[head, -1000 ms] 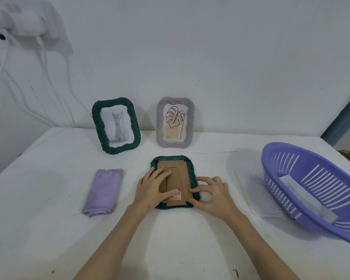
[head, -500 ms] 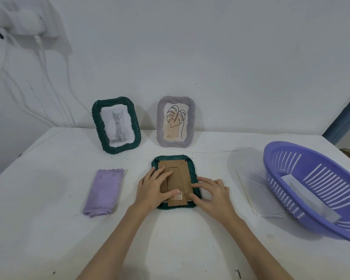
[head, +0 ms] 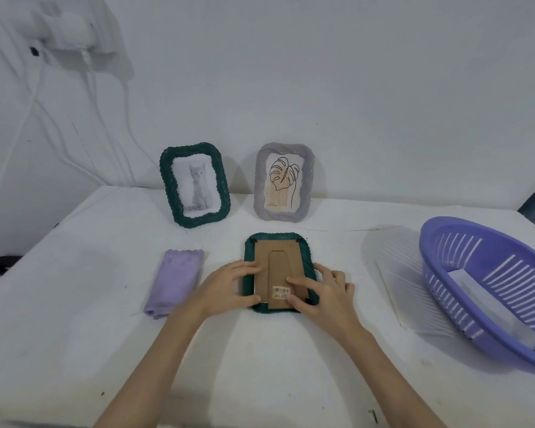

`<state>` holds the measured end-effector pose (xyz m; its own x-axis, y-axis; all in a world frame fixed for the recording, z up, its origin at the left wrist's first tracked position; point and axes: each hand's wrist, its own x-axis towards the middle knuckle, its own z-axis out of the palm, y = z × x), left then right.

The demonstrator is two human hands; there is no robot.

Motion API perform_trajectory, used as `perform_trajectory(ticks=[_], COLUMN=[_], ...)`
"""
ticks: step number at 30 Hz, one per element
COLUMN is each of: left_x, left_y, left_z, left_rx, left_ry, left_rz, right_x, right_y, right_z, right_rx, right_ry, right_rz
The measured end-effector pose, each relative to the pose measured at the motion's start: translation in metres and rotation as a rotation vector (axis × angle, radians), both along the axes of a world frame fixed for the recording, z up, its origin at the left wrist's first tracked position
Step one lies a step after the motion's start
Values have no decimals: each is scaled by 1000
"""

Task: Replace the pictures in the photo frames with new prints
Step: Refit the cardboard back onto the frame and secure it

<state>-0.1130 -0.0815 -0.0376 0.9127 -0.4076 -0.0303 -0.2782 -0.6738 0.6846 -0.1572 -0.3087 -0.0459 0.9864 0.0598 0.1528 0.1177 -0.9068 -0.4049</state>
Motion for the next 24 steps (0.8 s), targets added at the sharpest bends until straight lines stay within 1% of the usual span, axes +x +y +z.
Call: perform_trajectory(ticks=[5, 8, 18, 24], left_x=[-9, -14, -26, -26], left_y=[-1, -3, -14, -19], left_z=[-8, -12, -19, -21], left_rx=[-20, -41, -232, -273], left_ry=[-52, -72, -158, -154], left_rz=[23, 40, 192, 225], right_x=[-1, 0, -3, -4], right_y=[1, 0, 2, 4], right_z=[-2, -2, -4, -2], right_rx=[33, 38, 90, 87], right_ry=[-23, 2, 15, 19], right_rz=[-10, -5, -11, -25])
